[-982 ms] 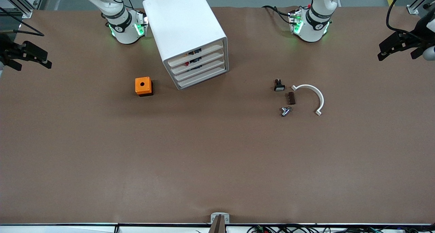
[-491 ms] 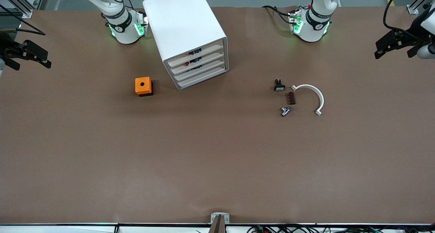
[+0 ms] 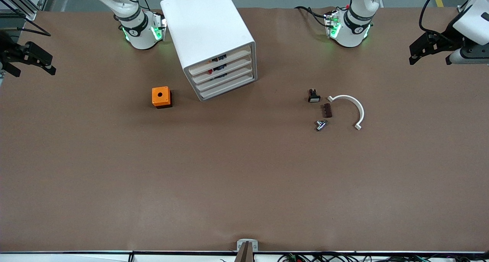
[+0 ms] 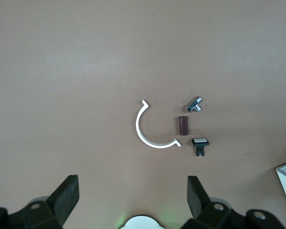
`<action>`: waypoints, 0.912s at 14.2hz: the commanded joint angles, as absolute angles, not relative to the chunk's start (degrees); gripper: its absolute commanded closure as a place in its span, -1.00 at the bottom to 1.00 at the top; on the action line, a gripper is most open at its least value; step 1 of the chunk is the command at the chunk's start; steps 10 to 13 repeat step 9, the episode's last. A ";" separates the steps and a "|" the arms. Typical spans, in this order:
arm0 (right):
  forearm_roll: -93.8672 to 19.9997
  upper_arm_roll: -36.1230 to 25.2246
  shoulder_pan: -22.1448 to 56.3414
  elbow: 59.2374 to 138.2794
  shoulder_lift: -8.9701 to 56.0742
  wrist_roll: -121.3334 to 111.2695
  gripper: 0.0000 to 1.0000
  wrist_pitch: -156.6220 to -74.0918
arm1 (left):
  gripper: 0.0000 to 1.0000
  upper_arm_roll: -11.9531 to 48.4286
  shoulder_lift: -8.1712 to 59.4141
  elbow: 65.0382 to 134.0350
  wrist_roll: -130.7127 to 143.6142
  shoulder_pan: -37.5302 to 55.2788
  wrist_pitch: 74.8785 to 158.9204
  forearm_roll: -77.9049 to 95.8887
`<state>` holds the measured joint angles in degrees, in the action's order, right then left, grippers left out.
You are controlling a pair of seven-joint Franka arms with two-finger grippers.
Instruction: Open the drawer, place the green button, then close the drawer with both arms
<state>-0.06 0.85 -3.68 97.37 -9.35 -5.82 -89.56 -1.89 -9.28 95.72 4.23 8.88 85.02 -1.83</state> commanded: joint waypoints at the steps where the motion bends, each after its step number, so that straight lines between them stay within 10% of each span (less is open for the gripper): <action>1: -0.44 1.14 -4.04 98.52 -10.55 -5.54 -1.00 -89.48 | -1.00 -1.93 -9.41 95.02 3.60 9.14 85.61 -2.02; 13: -0.44 1.23 -3.87 96.77 -9.58 -5.27 -1.00 -87.89 | -1.00 -1.93 -8.17 93.34 4.48 8.96 84.38 -1.93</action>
